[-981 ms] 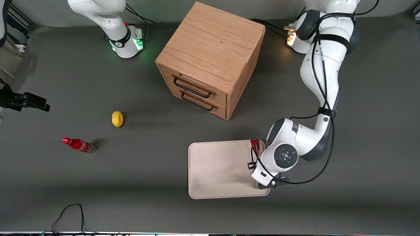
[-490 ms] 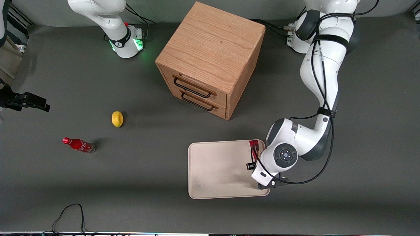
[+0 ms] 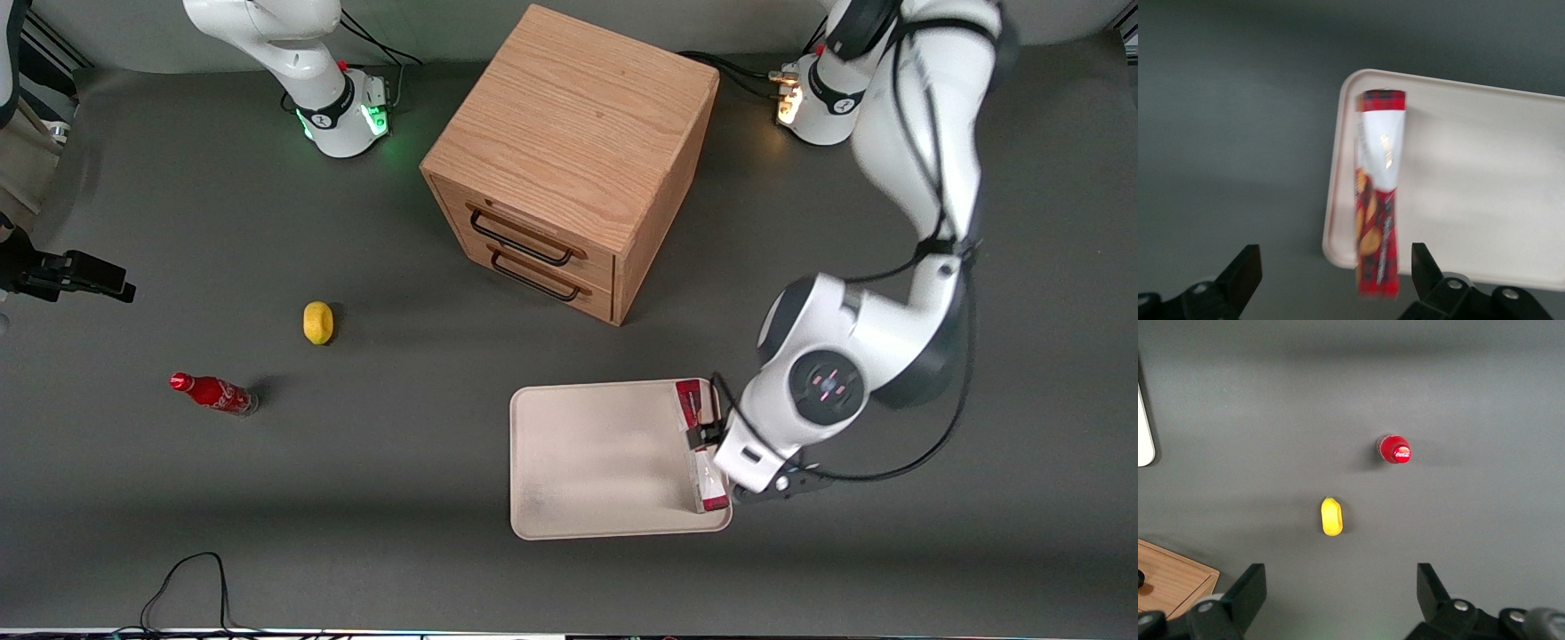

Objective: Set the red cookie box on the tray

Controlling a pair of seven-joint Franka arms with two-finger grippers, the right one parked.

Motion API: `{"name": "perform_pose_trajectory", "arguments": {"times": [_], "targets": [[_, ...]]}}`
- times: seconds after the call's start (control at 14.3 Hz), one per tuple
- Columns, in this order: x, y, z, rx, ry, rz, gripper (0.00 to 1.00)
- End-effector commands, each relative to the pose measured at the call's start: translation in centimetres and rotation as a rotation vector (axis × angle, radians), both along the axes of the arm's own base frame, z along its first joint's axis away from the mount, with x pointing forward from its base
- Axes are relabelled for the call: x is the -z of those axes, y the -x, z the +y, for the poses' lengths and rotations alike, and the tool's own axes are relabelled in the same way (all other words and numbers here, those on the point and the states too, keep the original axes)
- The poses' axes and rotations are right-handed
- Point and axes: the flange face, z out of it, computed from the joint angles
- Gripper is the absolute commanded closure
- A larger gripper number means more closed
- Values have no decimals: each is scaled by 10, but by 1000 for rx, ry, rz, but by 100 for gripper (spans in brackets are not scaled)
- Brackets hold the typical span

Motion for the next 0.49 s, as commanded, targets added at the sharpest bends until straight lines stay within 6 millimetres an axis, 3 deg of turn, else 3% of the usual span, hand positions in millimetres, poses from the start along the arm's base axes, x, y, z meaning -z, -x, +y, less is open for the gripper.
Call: {"name": "perform_pose_trajectory", "arguments": {"times": [0.0, 0.28, 0.42], "targets": [[-58, 70, 60, 30, -73, -1, 0], [-113, 130, 116, 45, -126, -27, 0], [-132, 145, 151, 90, -151, 25, 0]]}}
